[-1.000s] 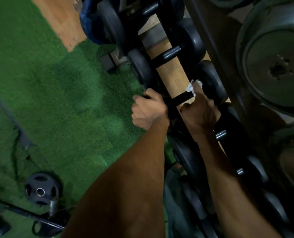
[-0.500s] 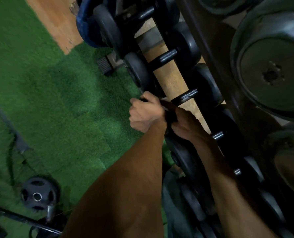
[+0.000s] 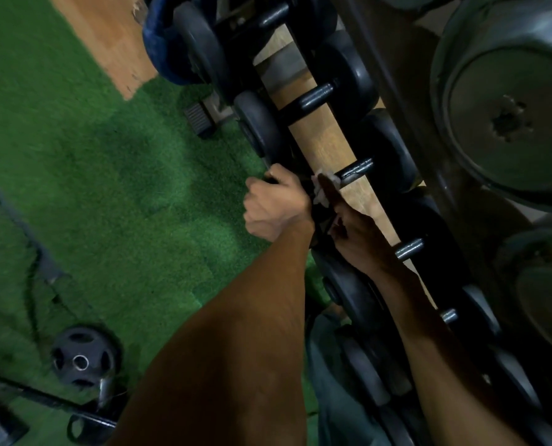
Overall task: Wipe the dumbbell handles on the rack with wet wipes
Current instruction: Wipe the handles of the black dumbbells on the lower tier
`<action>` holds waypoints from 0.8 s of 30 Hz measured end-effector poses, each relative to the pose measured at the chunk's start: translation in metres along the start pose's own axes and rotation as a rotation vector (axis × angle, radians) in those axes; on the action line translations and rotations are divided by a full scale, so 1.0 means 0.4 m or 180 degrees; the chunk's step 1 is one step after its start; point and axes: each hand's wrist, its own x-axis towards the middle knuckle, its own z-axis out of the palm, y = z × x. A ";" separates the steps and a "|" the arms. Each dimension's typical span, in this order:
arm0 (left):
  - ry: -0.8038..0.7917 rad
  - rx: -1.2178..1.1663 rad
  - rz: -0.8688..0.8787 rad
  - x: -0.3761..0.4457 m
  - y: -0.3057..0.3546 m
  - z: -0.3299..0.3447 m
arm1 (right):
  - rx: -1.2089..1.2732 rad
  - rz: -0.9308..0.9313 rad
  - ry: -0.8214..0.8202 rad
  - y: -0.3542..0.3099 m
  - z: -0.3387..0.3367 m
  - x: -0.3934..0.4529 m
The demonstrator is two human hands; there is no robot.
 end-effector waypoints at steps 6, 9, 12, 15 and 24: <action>0.0027 0.0034 0.0002 0.002 0.002 0.003 | -0.0330 0.0351 0.0938 0.010 -0.040 0.023; 0.0042 -0.0008 -0.0004 0.001 0.000 0.001 | -0.0029 0.0406 0.1033 0.009 -0.038 0.032; 0.0008 -0.0029 -0.0041 -0.002 0.002 -0.002 | 0.0075 0.0174 0.0769 -0.016 -0.009 0.023; 0.0038 -0.0063 -0.0028 -0.002 0.002 -0.004 | -0.0259 -0.0051 0.0810 -0.025 0.038 0.031; 0.0030 -0.0021 -0.0010 0.004 -0.003 0.002 | 0.1211 0.0464 0.1486 -0.074 0.046 0.044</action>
